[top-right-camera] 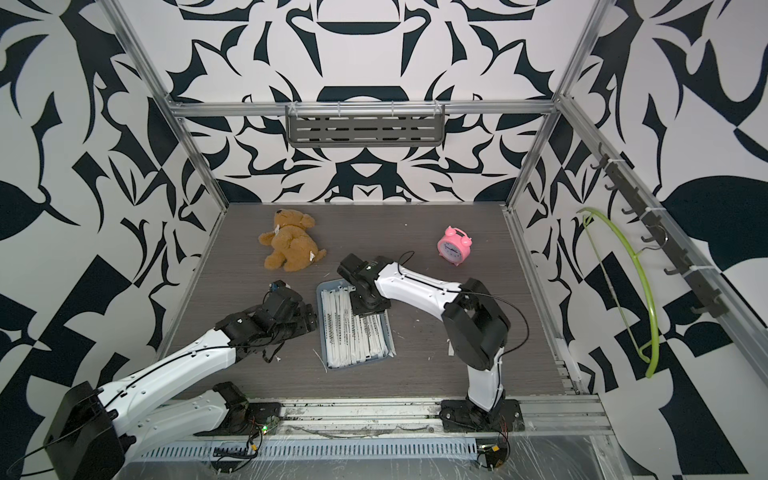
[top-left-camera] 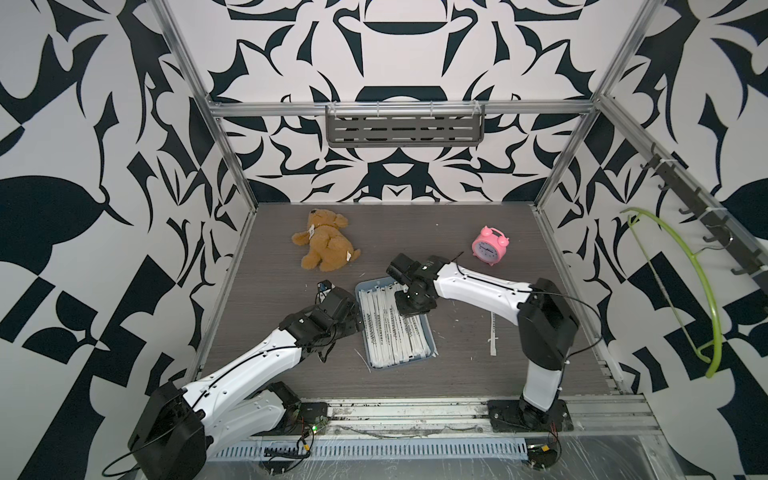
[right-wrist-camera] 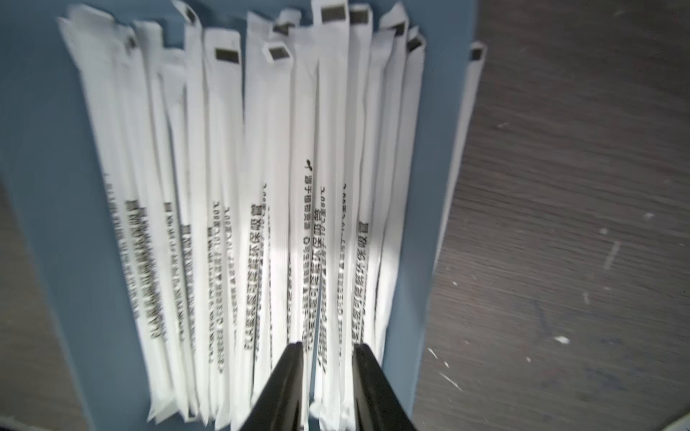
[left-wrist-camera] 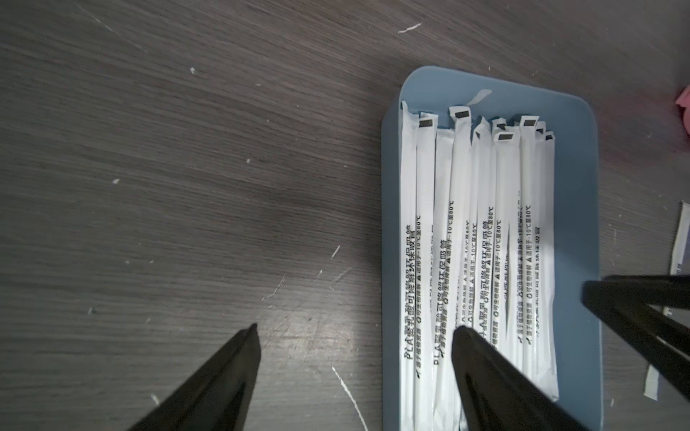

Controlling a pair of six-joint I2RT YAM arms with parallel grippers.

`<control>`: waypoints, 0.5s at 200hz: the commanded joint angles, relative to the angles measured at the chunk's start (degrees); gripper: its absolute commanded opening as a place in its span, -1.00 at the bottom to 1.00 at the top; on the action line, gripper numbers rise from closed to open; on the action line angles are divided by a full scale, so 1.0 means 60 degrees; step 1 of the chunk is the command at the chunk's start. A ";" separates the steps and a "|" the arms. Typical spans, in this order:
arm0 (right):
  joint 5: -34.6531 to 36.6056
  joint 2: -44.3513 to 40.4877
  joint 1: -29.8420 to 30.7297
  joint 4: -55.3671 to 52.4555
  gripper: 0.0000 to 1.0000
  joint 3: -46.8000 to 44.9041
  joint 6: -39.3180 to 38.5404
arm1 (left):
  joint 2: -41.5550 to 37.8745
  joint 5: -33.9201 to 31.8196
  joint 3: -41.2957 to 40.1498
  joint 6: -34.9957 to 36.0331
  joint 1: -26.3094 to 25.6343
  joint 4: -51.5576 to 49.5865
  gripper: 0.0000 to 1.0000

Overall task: Put the straws into the storage box
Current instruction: Place the straw in the storage box, then pick up the straw from the center of the board.

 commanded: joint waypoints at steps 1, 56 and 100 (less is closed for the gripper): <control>0.0555 -0.1451 -0.1100 -0.0879 -0.43 -0.0798 -0.0248 | 0.0097 -0.0267 0.0680 0.0515 0.0027 -0.0420 0.72; 0.0840 -0.2670 -0.5270 -0.0200 -0.22 -0.3735 -0.1633 | 0.2224 -0.0820 0.2318 0.1079 -0.1913 -0.0364 0.75; 0.0838 -0.2046 -0.5887 0.0848 -0.21 -0.4506 -0.1717 | 0.2632 -0.0480 0.2015 0.0898 -0.1987 0.0423 0.76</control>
